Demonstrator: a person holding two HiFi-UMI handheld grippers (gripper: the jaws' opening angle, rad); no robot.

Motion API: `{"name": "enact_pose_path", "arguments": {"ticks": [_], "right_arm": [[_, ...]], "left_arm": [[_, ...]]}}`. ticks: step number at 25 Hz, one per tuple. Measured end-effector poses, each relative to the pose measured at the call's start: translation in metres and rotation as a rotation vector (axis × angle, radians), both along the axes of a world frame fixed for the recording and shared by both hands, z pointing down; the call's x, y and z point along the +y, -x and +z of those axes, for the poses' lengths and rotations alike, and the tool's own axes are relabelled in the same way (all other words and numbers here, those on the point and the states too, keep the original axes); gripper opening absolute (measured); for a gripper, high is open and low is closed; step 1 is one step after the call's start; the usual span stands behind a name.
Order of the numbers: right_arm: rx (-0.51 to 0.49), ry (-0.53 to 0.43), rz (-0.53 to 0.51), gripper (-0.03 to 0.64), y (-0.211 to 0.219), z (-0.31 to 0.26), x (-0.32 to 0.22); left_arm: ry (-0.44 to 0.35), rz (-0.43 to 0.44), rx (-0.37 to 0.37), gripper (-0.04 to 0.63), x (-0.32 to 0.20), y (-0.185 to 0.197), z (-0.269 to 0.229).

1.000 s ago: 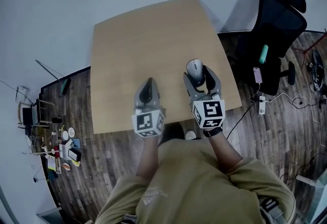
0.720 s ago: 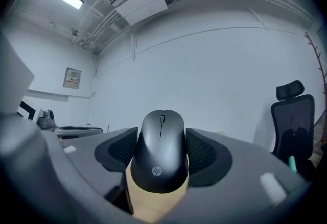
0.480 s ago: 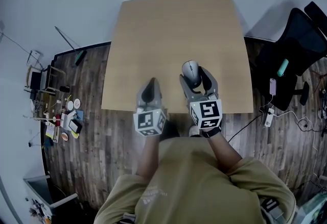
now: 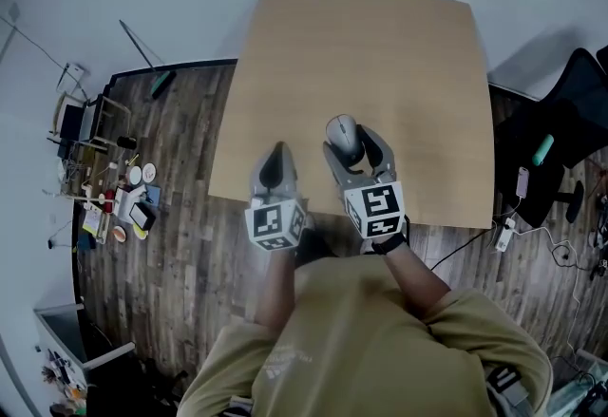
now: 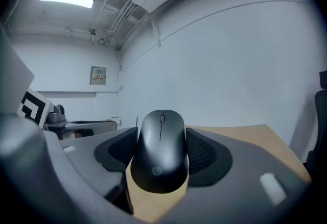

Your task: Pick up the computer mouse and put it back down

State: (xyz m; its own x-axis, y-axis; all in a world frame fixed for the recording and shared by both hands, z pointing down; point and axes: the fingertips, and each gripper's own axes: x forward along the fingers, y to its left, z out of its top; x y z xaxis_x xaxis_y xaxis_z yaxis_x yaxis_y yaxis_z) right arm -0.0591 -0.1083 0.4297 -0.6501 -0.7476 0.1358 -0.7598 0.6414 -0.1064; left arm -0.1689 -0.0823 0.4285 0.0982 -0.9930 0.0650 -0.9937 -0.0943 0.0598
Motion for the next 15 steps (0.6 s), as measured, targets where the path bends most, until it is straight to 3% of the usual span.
{"name": "enact_pose_path", "arguments": {"ticks": [8,15], "right_arm": [[0.042,0.016,-0.002,0.298,0.095,0.008,-0.027],[0.059,0.078,0.070,0.298,0.152,0.033,-0.052]], "left_arm": [[0.006,0.016,0.028,0.002,-0.033,0.089,0.005],[0.034,0.078,0.047,0.002,-0.058,0.149,0.019]]}}
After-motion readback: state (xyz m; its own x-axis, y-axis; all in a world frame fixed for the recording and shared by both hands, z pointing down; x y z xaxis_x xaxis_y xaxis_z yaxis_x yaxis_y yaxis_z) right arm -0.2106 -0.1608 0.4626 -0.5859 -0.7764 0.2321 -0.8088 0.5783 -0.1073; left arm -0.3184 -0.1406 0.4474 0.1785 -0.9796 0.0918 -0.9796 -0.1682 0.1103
